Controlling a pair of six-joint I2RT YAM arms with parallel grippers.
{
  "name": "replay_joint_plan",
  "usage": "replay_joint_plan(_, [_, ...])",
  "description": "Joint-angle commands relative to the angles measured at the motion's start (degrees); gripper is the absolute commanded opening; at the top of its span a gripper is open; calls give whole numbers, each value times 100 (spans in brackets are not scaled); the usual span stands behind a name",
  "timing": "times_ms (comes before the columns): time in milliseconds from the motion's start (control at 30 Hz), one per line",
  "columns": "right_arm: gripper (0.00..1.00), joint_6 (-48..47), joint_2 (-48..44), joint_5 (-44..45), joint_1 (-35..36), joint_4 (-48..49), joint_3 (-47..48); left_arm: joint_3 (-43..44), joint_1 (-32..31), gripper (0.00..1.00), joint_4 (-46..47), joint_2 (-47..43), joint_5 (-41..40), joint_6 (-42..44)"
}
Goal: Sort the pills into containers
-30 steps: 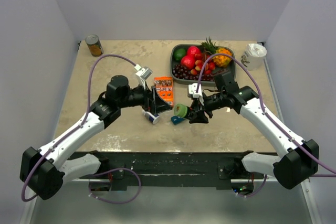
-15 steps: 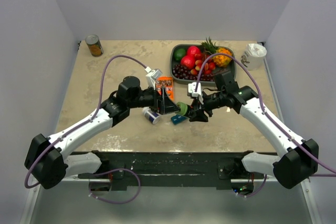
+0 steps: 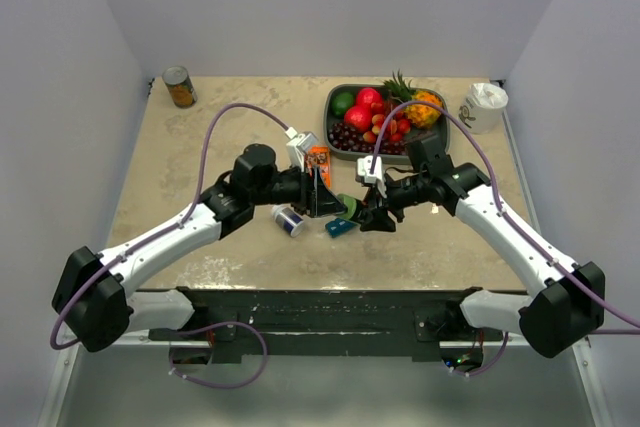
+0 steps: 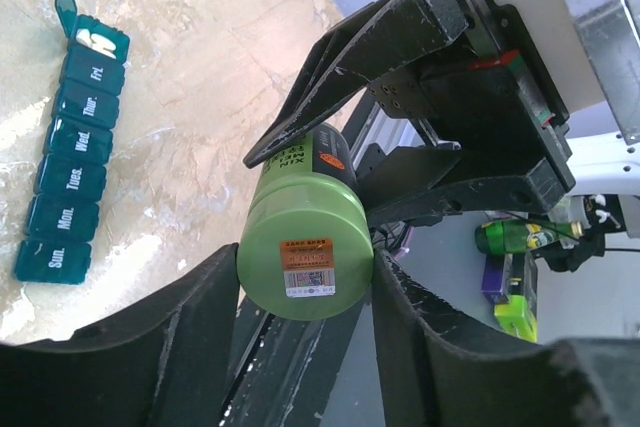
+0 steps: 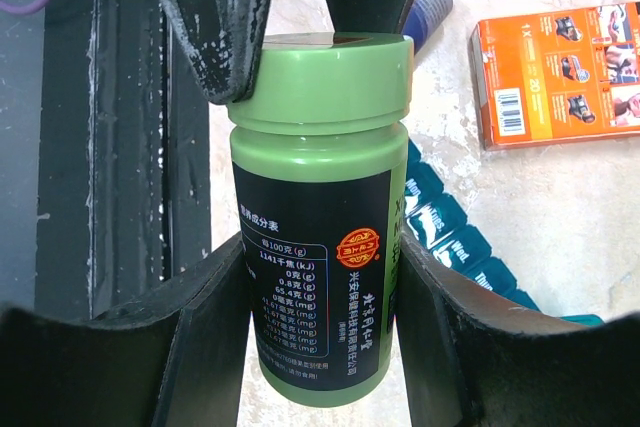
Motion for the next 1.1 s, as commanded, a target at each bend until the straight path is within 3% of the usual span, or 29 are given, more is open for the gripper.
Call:
replay_joint_plan(0, [4,117,14,-208,-22,205,202,205,-51,44,101,76,284,185])
replay_joint_plan(133, [4,153,40,-427,-22,144,220,240,-69,27,75,137,678,659])
replay_joint_plan(233, [3,126,110,-717,-13,38,246,311,-60,21,-30,269,1414,1633])
replay_joint_plan(367, [3,12,286,-1761,-22,-234,316,495,-60,18,-627,489,2655,3563])
replay_joint_plan(500, [2,-76,471,-2518,-31,-533,360,670,-51,19,-1137,559,3018,4727])
replay_joint_plan(600, [2,-67,585,-2731,-22,-569,351,925,-16,26,-1507,664,2659,5081])
replay_joint_plan(633, [2,-76,585,-2705,-31,-551,351,961,1,38,-1464,656,2396,5055])
replay_joint_plan(700, [2,-93,594,-2574,-22,-551,343,865,45,52,-1201,464,2114,4740])
replay_joint_plan(733, [2,-94,568,-2442,-31,-482,334,769,46,66,-782,350,1791,4617])
replay_joint_plan(800, [2,-24,489,-2292,-31,-376,246,356,81,75,-297,-79,1612,4213])
replay_joint_plan(833, [2,29,445,-2204,-31,-227,202,216,107,89,306,-213,1394,4089])
replay_joint_plan(900, [2,161,357,-2125,-22,-77,70,-75,194,99,618,-520,1357,3667])
replay_joint_plan(1067, [3,170,313,-1844,-31,11,8,-330,265,99,988,-899,1462,3140])
